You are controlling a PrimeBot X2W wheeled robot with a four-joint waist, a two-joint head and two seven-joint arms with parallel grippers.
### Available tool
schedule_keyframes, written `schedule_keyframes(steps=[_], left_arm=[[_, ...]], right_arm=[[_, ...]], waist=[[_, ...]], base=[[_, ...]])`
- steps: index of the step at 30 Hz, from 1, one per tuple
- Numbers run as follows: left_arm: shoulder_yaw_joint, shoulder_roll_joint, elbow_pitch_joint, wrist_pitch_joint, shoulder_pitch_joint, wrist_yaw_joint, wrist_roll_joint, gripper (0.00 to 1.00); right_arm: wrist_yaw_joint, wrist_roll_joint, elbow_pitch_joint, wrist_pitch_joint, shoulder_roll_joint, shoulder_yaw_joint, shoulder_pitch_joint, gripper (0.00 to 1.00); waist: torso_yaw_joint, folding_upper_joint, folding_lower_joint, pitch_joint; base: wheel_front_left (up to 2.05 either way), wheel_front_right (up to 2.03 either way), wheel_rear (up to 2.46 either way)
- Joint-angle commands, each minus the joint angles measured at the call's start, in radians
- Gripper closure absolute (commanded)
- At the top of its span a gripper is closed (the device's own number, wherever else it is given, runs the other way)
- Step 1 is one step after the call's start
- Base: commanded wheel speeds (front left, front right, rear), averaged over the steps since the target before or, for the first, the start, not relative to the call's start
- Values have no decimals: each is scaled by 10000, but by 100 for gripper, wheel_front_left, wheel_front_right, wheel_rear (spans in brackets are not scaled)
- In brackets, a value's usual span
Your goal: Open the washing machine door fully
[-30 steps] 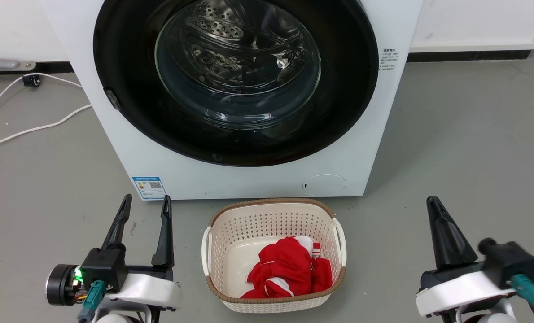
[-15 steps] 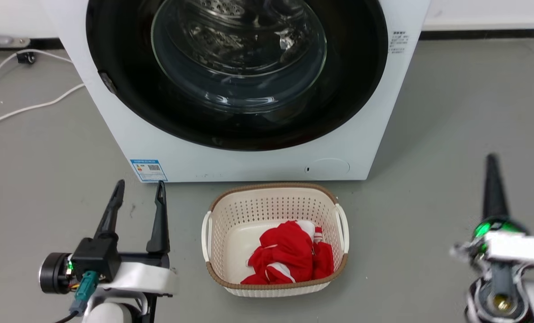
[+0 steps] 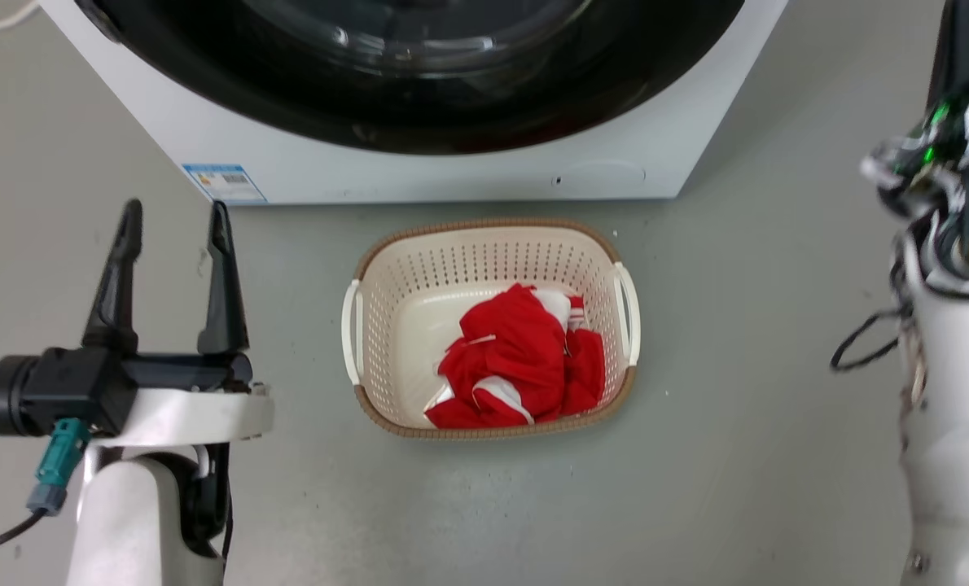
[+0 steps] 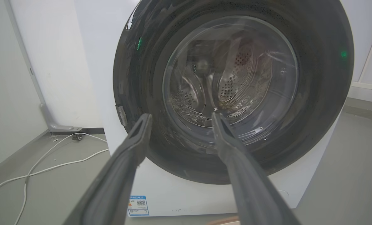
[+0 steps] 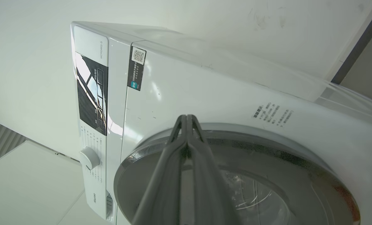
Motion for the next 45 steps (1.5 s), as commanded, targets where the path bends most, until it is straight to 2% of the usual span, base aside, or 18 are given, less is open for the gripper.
schedule_keyframes(steps=[1, 7, 13, 17, 21, 30, 45], left_arm=[[51, 52, -87, -22, -245, -67, -61, 0], [165, 181, -323, -22, -831, -123, -189, 0], [176, 260, -572, -22, -1238, -144, -262, 0], [89, 286, -674, -24, -1401, -154, -327, 0], [-34, 323, -720, -22, -1457, -156, -359, 0], [-129, 299, -591, -22, -1425, -159, -385, 0], [-169, 193, -193, -24, -1031, -160, -254, 0]], right_arm=[[0, -18, 463, 248, -168, -104, -703, 100], [0, -414, 2868, 1360, -566, -412, -3404, 100], [0, -1294, 5170, 2586, -796, -243, -5656, 100], [0, -1736, 6272, 3398, -783, -162, -6664, 100], [-10, -1982, 6870, 4124, -677, -92, -7291, 100], [2, -1831, 6886, 5424, -400, -389, -7276, 100], [11, -937, 4923, 9052, -250, -780, -5268, 100]], waist=[[-49, 0, -1, 669], [-29, 0, -1, 1463], [-29, 0, -1, 2108], [10, 0, -1, 2397], [56, 0, -1, 2532], [123, 0, -1, 2500], [-38, 0, -1, 1645]], base=[[0, 0, 0], [0, 0, 0], [0, 0, 0], [0, 0, 0], [0, 0, 0], [0, 0, 0], [0, 0, 0]])
